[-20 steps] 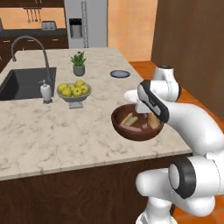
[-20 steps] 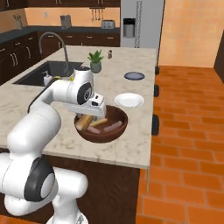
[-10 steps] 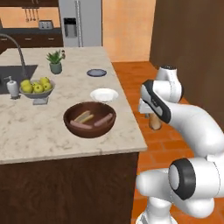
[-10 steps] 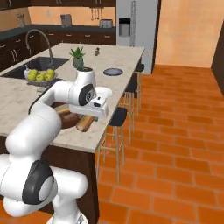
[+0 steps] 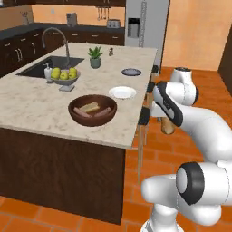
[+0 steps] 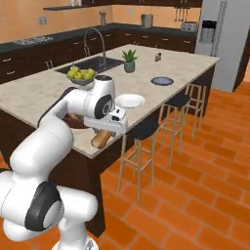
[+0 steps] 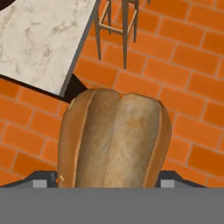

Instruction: Place one bun and one sausage from the bowl on each plate.

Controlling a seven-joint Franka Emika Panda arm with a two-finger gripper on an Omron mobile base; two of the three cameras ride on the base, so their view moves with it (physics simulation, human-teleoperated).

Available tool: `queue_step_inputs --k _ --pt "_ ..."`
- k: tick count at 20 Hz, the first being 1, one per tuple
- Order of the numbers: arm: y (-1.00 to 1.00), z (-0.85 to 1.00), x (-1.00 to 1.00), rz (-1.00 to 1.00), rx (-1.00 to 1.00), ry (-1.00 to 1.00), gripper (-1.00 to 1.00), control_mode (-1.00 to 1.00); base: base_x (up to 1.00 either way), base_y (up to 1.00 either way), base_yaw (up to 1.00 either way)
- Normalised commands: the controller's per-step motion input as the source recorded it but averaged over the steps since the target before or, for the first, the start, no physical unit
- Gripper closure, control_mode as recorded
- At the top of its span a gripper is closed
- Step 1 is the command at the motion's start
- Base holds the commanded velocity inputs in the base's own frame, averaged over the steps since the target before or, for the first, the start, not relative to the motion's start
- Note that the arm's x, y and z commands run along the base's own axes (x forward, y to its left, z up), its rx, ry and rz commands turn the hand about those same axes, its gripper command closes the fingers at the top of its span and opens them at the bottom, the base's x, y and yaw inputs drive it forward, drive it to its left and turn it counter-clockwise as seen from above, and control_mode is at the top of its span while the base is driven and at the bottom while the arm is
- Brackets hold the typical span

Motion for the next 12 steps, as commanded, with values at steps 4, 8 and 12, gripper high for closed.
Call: queue_step_inputs --k 4,8,12 --pt "0.0 0.0 0.0 0.0 0.0 0.0 1.0 1.0 0.0 -0.85 0.7" --pt "0.0 0.0 0.0 0.0 0.0 0.0 1.0 1.0 0.0 -0.84 0.71" --pt "0.0 0.0 0.0 0.0 0.0 0.0 1.0 1.0 0.0 -0.81 0.7"
